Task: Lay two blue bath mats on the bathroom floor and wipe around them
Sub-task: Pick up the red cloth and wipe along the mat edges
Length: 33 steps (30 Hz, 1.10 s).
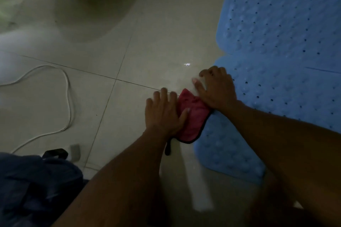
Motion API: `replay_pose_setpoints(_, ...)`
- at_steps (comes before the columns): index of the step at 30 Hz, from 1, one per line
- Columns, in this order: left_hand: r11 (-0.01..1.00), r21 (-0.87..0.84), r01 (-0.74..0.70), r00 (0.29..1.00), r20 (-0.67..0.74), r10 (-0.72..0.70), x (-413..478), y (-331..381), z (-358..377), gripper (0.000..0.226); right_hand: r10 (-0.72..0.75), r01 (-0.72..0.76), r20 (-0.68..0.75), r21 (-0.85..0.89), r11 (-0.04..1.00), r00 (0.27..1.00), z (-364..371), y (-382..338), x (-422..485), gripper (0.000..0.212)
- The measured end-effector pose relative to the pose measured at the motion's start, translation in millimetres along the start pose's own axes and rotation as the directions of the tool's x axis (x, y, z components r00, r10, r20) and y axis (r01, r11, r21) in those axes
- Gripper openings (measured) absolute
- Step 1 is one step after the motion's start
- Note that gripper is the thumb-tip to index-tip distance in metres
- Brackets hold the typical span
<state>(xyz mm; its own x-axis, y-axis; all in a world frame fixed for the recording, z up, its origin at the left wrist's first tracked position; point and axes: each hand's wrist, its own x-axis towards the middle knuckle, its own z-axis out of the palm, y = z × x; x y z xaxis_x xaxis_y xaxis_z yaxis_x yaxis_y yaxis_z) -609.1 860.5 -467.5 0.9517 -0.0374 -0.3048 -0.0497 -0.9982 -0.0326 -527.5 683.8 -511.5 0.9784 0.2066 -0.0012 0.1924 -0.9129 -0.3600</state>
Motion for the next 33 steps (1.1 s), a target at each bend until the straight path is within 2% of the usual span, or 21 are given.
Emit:
replay_pose_setpoints(1,0.986,-0.025,-0.165,0.980,-0.115,0.162,3,1,7,0.072,0.032,-0.033,-0.048,-0.027,0.999,0.998,1,6,3,0.051)
replay_pose_setpoints(3,0.894,-0.027,-0.447,0.878,-0.202,0.433,11,3,30,0.065,0.107,-0.115,-0.103,-0.079,0.990,0.989,5,19,8,0.054)
replay_pose_setpoints(5,0.845,-0.018,-0.535,0.833,-0.179,0.524,13,10,55,0.064,0.208,-0.216,-0.092,-0.085,0.973,0.974,13,31,9,0.059)
replay_pose_setpoints(7,0.859,-0.064,-0.509,0.853,-0.177,0.492,13,18,72,0.063,0.272,-0.280,-0.095,-0.089,0.956,0.958,24,40,8,0.063)
replay_pose_setpoints(14,0.887,-0.109,-0.448,0.879,-0.235,0.415,19,28,80,0.063,0.197,-0.242,-0.195,-0.247,0.938,0.961,42,51,3,0.061)
replay_pose_setpoints(20,0.942,-0.152,-0.298,0.944,-0.197,0.267,42,42,72,0.064,0.177,-0.218,-0.184,-0.232,0.948,0.967,36,54,6,0.058)
replay_pose_setpoints(25,0.946,-0.158,-0.283,0.943,-0.226,0.244,72,50,61,0.063,0.098,-0.160,-0.260,-0.231,0.960,0.961,18,70,31,0.047)
replay_pose_setpoints(29,0.944,-0.167,-0.285,0.941,-0.233,0.243,106,55,54,0.063,0.088,-0.175,-0.322,-0.254,0.951,0.943,8,87,71,0.049)
replay_pose_setpoints(33,0.950,-0.175,-0.260,0.942,-0.261,0.210,147,63,43,0.061,0.091,-0.178,-0.316,-0.257,0.950,0.944,7,105,104,0.050)
